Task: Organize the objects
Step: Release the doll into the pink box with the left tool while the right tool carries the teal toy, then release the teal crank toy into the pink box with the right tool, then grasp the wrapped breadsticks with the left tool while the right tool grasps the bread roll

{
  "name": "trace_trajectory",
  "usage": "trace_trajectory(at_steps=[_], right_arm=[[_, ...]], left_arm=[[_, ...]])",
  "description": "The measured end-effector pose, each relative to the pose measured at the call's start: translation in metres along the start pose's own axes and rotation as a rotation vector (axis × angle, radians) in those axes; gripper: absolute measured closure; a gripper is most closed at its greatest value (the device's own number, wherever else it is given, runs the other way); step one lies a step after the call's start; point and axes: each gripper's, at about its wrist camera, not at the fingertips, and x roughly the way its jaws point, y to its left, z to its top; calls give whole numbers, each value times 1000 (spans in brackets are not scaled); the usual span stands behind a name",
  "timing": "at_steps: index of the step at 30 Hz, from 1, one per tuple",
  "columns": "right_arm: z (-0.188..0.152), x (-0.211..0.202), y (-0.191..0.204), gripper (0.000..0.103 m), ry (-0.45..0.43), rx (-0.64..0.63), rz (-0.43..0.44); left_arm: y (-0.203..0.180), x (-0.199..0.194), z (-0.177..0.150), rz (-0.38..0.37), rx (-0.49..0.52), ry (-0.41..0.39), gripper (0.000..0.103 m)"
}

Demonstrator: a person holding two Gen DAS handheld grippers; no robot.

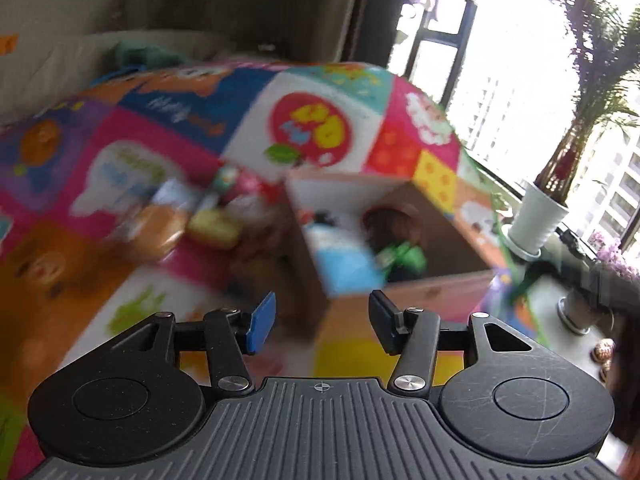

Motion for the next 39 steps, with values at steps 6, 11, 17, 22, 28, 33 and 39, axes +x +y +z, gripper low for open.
trace_trajectory(at_steps=[6, 11, 17, 22, 28, 33, 39], right_arm=[[75, 81, 2, 54, -58, 87, -72], [87, 127, 9, 24, 11, 108, -116], [35, 98, 25, 22, 60, -9, -117], [-19, 56, 38, 19, 100, -106, -75], [-70, 34, 44, 19, 196, -67, 2], [-83, 38, 40, 14, 233, -21, 11], [-85, 35, 41, 6, 227, -16, 11]], left_arm=[[55, -5, -21, 16, -128, 15, 47], [80, -4, -25, 22, -177, 15, 47], [83, 31, -7, -59, -202, 43, 47], [75, 80, 24, -90, -192, 88, 47], [65, 128, 37, -40, -179, 165, 50], [60, 118, 33, 3, -99, 183, 44], [49, 76, 3, 126, 150, 214, 55]])
